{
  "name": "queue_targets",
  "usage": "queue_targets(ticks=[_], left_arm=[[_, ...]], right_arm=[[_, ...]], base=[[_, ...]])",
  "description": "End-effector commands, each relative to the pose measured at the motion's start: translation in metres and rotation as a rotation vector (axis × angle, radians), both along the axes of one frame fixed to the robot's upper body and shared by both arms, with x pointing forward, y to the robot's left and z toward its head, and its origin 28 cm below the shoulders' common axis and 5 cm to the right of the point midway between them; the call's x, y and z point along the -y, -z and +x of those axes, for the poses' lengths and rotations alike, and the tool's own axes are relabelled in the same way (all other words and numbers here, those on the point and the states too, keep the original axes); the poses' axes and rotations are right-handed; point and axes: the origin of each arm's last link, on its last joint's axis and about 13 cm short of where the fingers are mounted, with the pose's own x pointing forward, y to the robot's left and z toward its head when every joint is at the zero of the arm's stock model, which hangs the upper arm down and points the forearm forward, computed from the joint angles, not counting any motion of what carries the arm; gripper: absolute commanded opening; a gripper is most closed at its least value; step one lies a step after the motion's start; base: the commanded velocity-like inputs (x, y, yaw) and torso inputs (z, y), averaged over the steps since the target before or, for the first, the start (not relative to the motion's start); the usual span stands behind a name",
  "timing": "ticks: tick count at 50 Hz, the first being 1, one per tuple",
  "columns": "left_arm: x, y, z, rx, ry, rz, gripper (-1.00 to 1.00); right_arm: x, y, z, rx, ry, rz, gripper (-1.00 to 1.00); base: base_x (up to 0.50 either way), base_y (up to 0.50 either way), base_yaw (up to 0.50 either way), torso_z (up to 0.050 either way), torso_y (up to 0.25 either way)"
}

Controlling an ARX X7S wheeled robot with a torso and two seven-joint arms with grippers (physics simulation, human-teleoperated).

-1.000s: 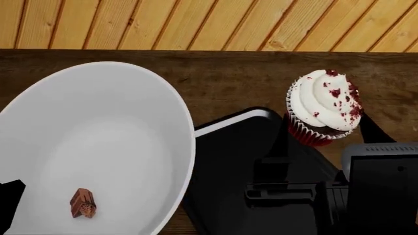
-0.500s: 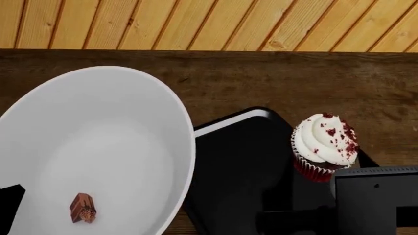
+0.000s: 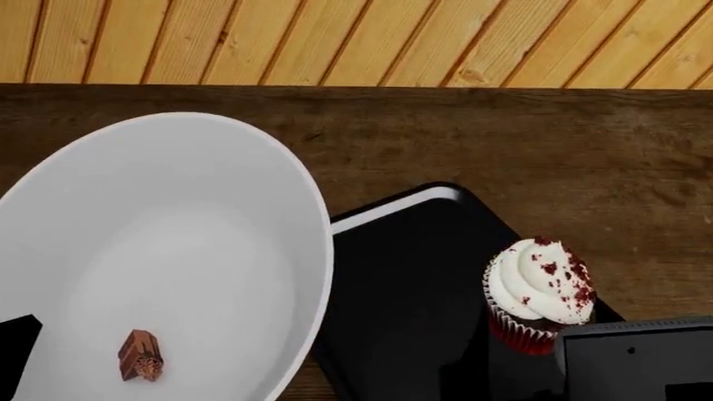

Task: Pick up the bowl with cake and place it on the tray. Pick up the cupcake and place it on the tray.

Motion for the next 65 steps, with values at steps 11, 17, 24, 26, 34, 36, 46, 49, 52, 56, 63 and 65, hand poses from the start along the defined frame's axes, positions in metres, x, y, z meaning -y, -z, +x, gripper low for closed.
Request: queue_targets(ticks=[11,17,24,26,34,36,46,49,52,56,63,65], left_arm=[[-0.002,-0.004,-0.001,-0.004,-0.027,-0.002,-1.0],[-0.002,-0.005,-0.002,-0.003,-0.028,-0.002,-1.0],[-0.002,-0.005,-0.003,-0.004,-0.028,-0.002,-1.0],[-0.002,-0.005,-0.003,-0.004,-0.027,-0.002,-1.0],[-0.002,-0.005,-0.003,-0.004,-0.027,-0.002,-1.0],[-0.002,-0.005,-0.003,-0.004,-0.029,-0.002,-1.0],[-0.002,-0.006,-0.003,-0.004,-0.027,-0.002,-1.0],[-0.002,-0.006,-0.003,-0.004,-0.029,-0.001,-1.0],[-0.002,-0.006,-0.004,-0.003,-0.028,-0.002,-1.0],[-0.002,-0.006,-0.003,-0.003,-0.029,-0.002,-1.0],[-0.002,-0.006,-0.003,-0.003,-0.03,-0.002,-1.0],[-0.002,-0.006,-0.003,-0.002,-0.029,-0.001,-1.0]], right_arm=[[0.004,0.012,0.006,-0.034,0.024,-0.024,-1.0],[0.005,0.016,0.007,-0.059,0.03,-0.022,-1.0],[0.006,0.019,0.007,-0.082,0.04,-0.028,-1.0],[0.006,0.02,0.007,-0.086,0.042,-0.03,-1.0],[0.006,0.024,0.008,-0.105,0.046,-0.034,-1.0],[0.006,0.024,0.008,-0.109,0.046,-0.035,-1.0],[0.006,0.027,0.007,-0.123,0.042,-0.036,-1.0],[0.006,0.028,0.007,-0.127,0.043,-0.038,-1.0],[0.006,0.028,0.008,-0.127,0.043,-0.04,-1.0],[0.006,0.028,0.008,-0.131,0.044,-0.042,-1.0],[0.006,0.028,0.008,-0.131,0.043,-0.042,-1.0],[0.006,0.028,0.008,-0.131,0.043,-0.04,-1.0]], base=[[0.0,0.0,0.0,0.001,0.001],[0.0,0.0,0.0,0.0,0.0],[0.0,0.0,0.0,0.0,0.001],[0.0,0.0,0.0,0.0,0.0],[0.0,0.0,0.0,0.0,0.001],[0.0,0.0,0.0,0.005,0.0],[0.0,0.0,0.0,0.0,0.0],[0.0,0.0,0.0,0.0,0.003],[0.0,0.0,0.0,0.0,0.0],[0.0,0.0,0.0,0.0,0.0],[0.0,0.0,0.0,0.0,0.001],[0.0,0.0,0.0,0.005,0.0]])
